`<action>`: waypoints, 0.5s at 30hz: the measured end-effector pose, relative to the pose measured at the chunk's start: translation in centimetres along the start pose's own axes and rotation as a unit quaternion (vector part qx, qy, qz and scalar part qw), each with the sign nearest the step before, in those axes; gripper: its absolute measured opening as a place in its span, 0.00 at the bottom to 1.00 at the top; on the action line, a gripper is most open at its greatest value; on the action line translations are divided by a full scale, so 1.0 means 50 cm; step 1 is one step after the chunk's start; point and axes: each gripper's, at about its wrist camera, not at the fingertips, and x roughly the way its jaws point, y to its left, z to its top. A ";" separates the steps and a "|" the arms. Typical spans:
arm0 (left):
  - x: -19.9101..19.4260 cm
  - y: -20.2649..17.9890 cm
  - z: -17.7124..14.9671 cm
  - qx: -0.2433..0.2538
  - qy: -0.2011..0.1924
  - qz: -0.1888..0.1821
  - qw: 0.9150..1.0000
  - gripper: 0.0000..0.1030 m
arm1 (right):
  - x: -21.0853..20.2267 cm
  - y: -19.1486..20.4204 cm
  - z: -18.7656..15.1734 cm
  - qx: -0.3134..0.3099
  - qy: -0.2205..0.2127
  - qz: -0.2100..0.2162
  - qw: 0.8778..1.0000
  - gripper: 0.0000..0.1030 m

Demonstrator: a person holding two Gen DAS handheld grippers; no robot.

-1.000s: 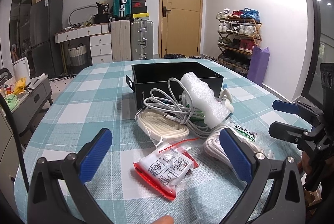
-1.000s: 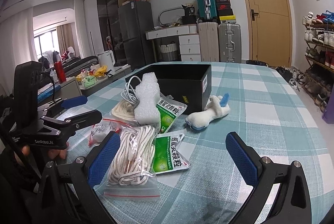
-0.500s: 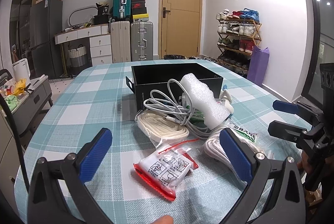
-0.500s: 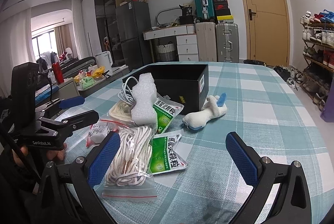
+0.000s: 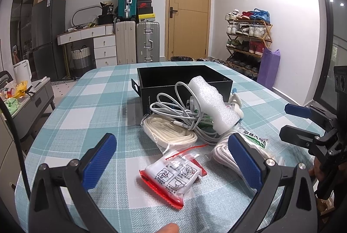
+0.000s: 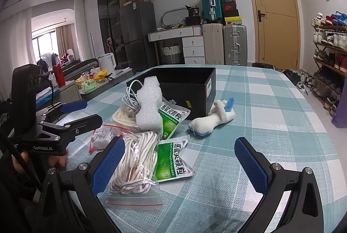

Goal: Organize soft objects
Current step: 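Reach the left tool to the red-edged packet while the right tool reaches the bagged rope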

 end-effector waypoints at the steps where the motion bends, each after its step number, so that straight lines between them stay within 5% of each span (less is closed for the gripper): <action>1: -0.002 0.000 -0.001 -0.001 0.000 0.000 1.000 1.00 | -0.002 0.001 0.000 -0.001 0.000 -0.001 1.000 1.00; 15: -0.006 -0.002 0.007 0.040 0.013 0.014 0.999 1.00 | 0.023 0.063 -0.002 -0.050 0.054 -0.009 0.997 1.00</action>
